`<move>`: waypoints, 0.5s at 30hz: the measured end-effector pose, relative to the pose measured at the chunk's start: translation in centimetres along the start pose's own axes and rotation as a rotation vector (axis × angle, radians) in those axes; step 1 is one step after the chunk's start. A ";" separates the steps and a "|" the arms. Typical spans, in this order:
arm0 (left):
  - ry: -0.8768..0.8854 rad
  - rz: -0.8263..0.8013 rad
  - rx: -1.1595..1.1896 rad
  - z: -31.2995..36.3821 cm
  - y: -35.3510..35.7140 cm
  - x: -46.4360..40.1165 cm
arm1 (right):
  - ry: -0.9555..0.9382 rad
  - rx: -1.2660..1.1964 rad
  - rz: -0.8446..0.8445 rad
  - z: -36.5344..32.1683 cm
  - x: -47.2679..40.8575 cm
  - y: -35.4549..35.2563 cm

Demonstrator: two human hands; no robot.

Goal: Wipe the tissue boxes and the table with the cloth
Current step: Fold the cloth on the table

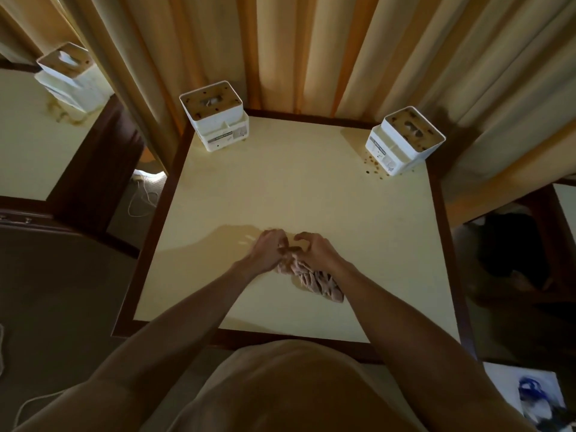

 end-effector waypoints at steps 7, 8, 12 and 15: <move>0.036 0.137 0.100 3.3 -3.8 -0.6 | -0.158 -0.059 0.075 -1.2 0.5 -2.9; 0.052 0.158 0.100 3.7 -4.3 -0.6 | -0.169 -0.082 0.074 -1.1 0.6 -3.3; 0.101 0.248 0.070 4.8 -6.4 -0.7 | -0.212 -0.106 0.060 -1.0 1.0 -4.6; 0.176 0.328 0.030 5.8 -8.1 -0.6 | -0.231 -0.124 0.077 -0.4 1.7 -5.6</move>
Point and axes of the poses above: each hand's wrist, its own x-axis away from the middle knuckle, its own y-axis out of the palm, z = x × y, the point moved 6 cm from there along -x, towards the middle knuckle, and after that the axes turned 14 degrees about y, right-handed, at the moved point
